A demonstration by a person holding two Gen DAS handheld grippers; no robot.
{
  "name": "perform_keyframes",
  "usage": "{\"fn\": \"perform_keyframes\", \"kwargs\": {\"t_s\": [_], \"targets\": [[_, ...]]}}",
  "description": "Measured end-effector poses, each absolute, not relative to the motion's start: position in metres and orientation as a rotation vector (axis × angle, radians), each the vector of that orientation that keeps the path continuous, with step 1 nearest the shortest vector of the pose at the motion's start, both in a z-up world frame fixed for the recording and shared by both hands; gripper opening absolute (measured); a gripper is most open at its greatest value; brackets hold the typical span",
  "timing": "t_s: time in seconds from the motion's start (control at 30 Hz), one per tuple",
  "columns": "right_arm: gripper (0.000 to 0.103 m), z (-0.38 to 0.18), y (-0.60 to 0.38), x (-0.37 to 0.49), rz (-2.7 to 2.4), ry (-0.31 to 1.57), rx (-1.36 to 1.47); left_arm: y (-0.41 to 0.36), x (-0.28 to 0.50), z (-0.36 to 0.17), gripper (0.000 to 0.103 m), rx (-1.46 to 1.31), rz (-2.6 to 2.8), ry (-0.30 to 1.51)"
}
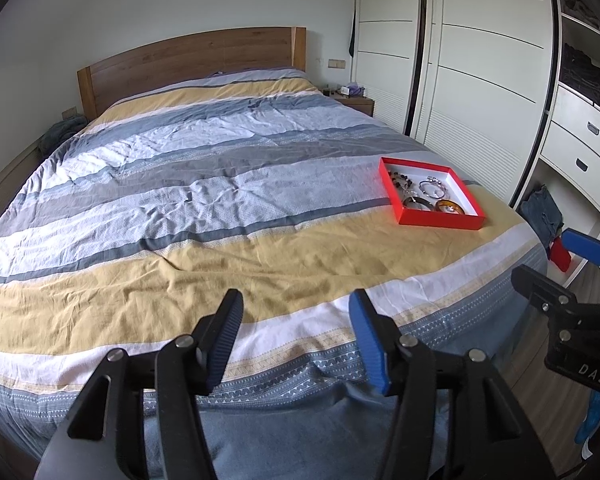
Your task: Organize jewelry
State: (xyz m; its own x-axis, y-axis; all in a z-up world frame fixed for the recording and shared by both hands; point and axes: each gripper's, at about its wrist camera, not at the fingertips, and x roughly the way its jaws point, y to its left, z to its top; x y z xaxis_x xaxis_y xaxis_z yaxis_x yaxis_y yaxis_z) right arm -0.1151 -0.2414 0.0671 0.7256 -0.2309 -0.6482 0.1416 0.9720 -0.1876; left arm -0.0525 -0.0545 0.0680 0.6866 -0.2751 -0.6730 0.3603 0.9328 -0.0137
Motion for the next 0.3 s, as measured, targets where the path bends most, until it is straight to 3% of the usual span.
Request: {"fn": "perform_keyframes", "kwargs": {"t_s": [0.3], "targets": [[0.084, 0.066, -0.2403, -0.1147, -0.209, 0.73, -0.128, -0.0545, -0.0531, 0.0667, 0.053, 0.125, -0.357, 0.734]]}}
